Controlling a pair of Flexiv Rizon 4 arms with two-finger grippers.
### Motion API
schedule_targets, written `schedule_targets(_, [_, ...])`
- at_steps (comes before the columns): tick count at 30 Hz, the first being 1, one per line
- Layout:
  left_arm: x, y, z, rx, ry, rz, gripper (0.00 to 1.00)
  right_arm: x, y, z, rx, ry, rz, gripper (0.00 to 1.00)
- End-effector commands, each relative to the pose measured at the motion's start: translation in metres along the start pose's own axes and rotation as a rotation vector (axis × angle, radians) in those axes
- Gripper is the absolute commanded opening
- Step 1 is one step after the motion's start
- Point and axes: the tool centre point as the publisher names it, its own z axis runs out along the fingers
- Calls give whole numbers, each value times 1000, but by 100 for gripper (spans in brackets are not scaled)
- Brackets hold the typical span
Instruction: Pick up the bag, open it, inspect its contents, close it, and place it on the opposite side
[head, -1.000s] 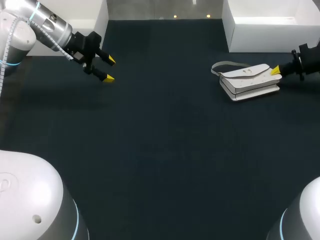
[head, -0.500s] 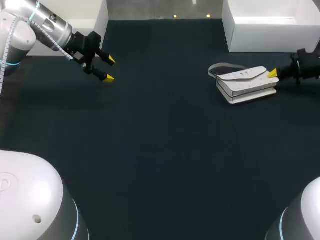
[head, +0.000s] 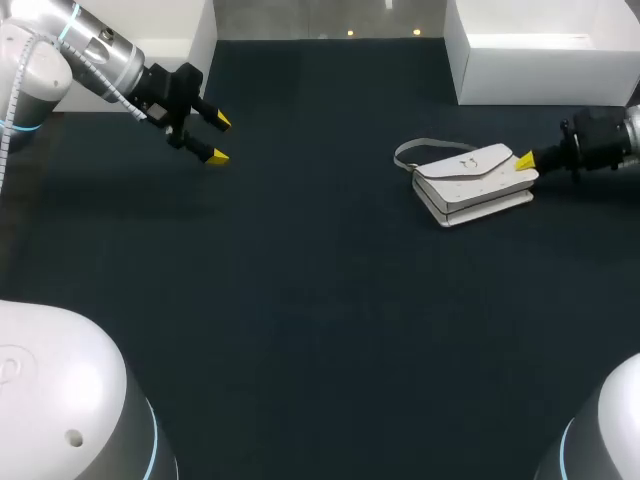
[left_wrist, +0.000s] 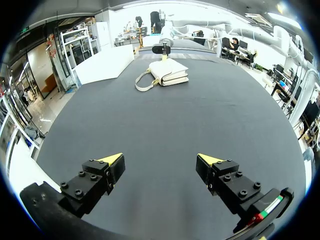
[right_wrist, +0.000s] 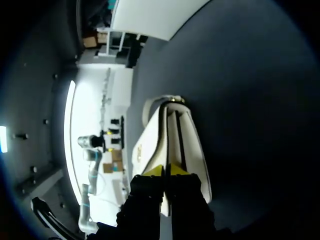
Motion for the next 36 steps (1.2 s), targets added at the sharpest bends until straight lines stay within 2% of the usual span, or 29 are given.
schedule_targets(1, [0,1,1,2,-2,1,100,10,-15,11,-173,-20,4,0])
schedule_targets(20, [0,1,1,2,-2,1,100,31,-53,64,-226,-15,17,0])
schedule_targets(36, [0,1,1,2,-2,1,100,51,-58,107,-245,-10,15,0])
